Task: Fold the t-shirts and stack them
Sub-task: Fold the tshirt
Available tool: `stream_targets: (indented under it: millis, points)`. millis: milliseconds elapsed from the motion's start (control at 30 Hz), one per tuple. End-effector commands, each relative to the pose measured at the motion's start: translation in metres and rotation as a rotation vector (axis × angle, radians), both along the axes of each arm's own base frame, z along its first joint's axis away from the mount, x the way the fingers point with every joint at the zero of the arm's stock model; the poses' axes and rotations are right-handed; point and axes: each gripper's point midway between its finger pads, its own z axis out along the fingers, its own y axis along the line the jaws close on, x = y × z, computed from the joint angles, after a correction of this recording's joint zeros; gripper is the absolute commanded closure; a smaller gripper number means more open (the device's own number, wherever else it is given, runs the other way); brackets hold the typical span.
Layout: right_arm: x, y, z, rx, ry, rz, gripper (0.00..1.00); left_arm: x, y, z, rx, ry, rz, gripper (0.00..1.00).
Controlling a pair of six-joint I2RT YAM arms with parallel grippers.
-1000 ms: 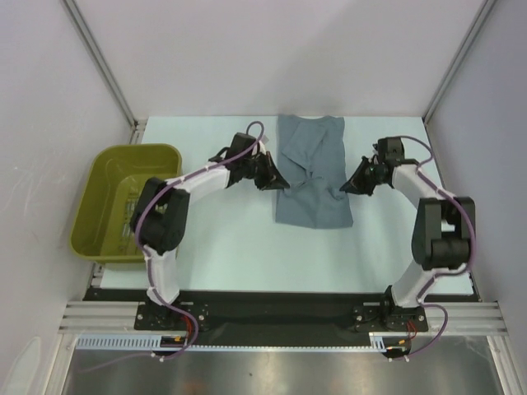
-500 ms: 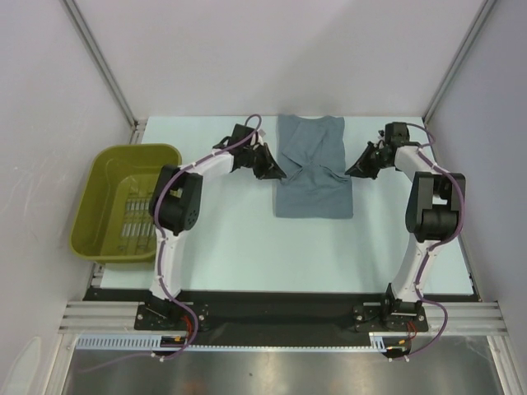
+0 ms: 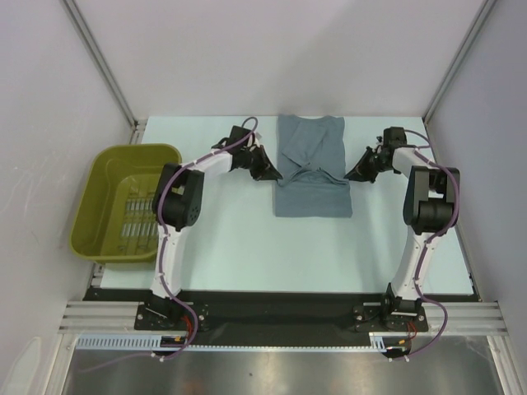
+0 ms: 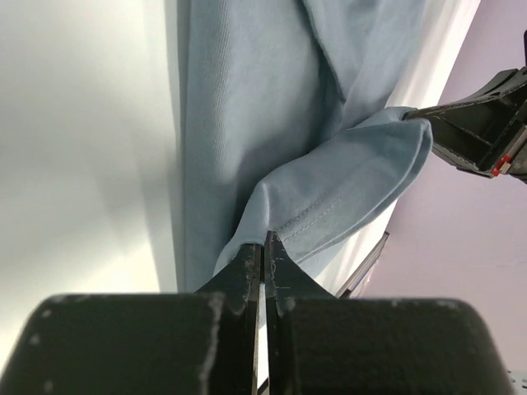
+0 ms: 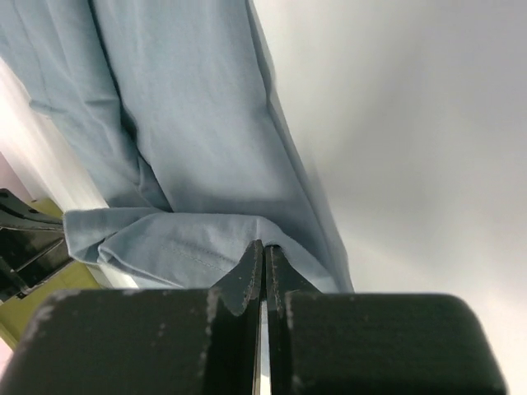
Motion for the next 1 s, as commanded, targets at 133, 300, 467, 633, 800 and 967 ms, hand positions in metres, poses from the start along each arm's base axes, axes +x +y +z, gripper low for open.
stream_targets:
  millis: [133,300,467,633,800,967]
  points:
    - [0.029,0.002,0.019,0.034,-0.075,0.002,1.0,0.02,-0.015,0.022,-0.083,-0.037,-0.013,0.98]
    - [0.033,0.003,0.018,0.044,-0.073,-0.003,0.99,0.021,-0.015,0.015,-0.077,-0.024,-0.01,0.89]
    - [0.042,0.0,0.019,0.063,-0.078,-0.012,0.88,0.031,-0.009,0.023,-0.032,-0.065,0.018,0.59]
    - [0.049,-0.027,0.042,-0.037,-0.087,-0.049,0.49,0.047,0.036,0.078,0.238,-0.285,0.075,0.31]
    - [0.025,-0.041,0.08,-0.259,-0.128,-0.002,0.37,0.015,0.048,0.108,0.287,-0.41,0.031,0.23]
    - [-0.003,0.023,0.075,-0.18,-0.164,0.1,0.5,-0.021,-0.008,0.093,0.051,-0.351,-0.149,0.48]
